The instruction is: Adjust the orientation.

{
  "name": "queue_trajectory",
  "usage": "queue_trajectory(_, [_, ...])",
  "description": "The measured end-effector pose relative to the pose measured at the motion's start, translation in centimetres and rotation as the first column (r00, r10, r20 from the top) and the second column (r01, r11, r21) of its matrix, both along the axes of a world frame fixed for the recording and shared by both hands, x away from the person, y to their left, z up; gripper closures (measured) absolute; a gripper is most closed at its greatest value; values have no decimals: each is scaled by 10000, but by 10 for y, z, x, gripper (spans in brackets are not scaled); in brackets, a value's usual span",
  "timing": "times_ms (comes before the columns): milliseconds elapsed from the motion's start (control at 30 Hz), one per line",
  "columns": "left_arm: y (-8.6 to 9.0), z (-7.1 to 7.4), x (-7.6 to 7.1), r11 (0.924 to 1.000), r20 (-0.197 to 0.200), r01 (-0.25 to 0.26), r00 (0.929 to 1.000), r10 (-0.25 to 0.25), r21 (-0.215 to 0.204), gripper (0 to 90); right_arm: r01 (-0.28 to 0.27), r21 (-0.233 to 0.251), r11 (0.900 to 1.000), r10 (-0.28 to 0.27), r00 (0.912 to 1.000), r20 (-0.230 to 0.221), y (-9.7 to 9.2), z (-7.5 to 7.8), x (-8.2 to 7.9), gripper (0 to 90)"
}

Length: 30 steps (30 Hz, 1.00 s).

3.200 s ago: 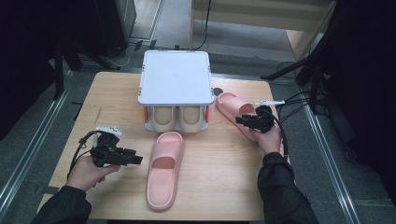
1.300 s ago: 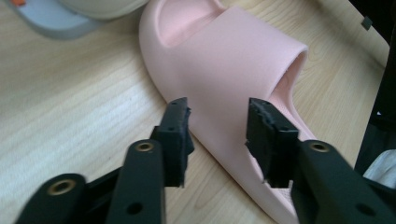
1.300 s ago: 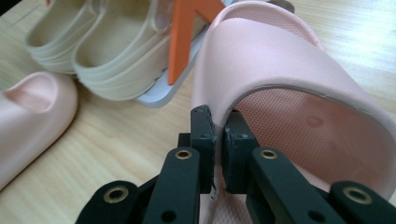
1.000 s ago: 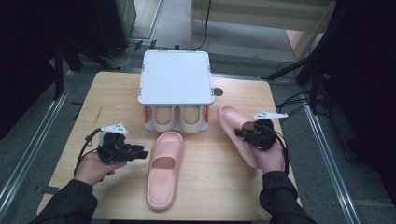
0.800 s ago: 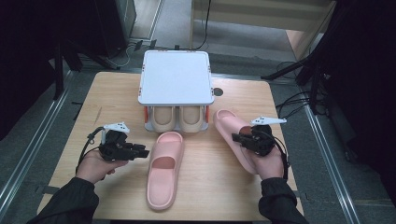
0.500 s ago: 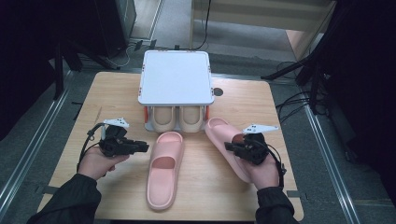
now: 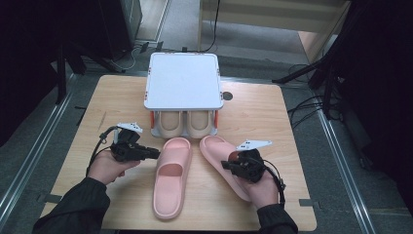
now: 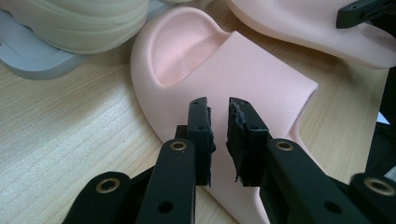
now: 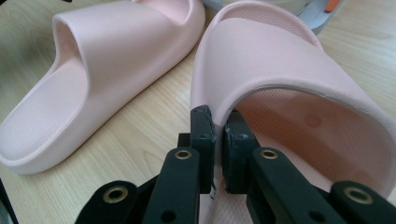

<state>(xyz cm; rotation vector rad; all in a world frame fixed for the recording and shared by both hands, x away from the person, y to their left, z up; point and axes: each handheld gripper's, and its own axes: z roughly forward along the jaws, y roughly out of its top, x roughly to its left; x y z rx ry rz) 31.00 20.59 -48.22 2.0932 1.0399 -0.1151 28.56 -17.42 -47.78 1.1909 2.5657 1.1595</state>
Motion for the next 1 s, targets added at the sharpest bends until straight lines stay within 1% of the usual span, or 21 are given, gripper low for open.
queue_trajectory(33, [0,0,0,10000,-14,-19,10000,19,35,787,-1,-72,10000,1,10000,-13,2,-1,-1,854])
queue_trajectory(167, [-2,-2,2,10000,-62,54,10000,-53,67,786,-15,-378,9993,24,9997,253,10,-5,-3,854])
queue_trajectory(233, [-3,-3,2,9999,-75,76,9999,-75,104,786,-67,-504,9987,80,9996,259,16,-7,-4,853])
queue_trajectory(300, [-3,-3,2,9998,-113,152,9998,-151,92,785,-177,-624,9979,200,9991,364,21,-10,-6,851])
queue_trajectory(333, [-4,-3,2,9999,-136,152,9998,-151,73,785,-117,-683,9976,138,9994,313,23,-10,-7,850])
queue_trajectory(367, [-4,-4,2,9998,-145,175,9997,-174,85,784,-190,-726,9972,217,9991,361,24,-11,-7,848])
queue_trajectory(400, [-4,-4,2,9998,-116,162,9998,-160,130,783,-137,-756,9970,159,9995,285,26,-12,-8,845])
queue_trajectory(500, [-4,-4,2,9998,-135,167,9998,-166,94,780,-104,-835,9964,118,9998,155,30,-15,-10,832])
queue_trajectory(633, [-4,-4,2,9998,-146,165,9998,-164,87,778,-169,-753,9970,183,9997,169,36,-17,-11,820])
queue_trajectory(700, [-5,-4,2,9998,-152,193,9997,-192,77,777,-212,-660,9976,220,9997,104,39,-18,-11,813])
queue_trajectory(800, [-6,-5,2,9995,-146,269,9995,-267,142,774,-366,-554,9978,367,9993,7,42,-20,-12,791])
queue_trajectory(833, [-6,-5,2,9995,-128,255,9996,-253,171,772,-412,-479,9980,413,9991,15,42,-20,-12,771])
queue_trajectory(867, [-6,-5,2,9995,-139,267,9996,-265,151,771,-397,-373,9985,398,9992,41,42,-18,-13,750])
queue_trajectory(900, [-5,-5,2,9996,-118,226,9997,-224,159,771,-531,-220,9983,534,9985,147,40,-16,-13,731])
queue_trajectory(933, [-5,-4,2,9997,-81,197,9998,-196,139,771,-595,-94,9982,597,9981,177,39,-14,-14,727])
queue_trajectory(1000, [-3,-4,2,9999,-108,150,9998,-149,76,771,-606,4,9982,606,9980,181,34,-10,-16,723])
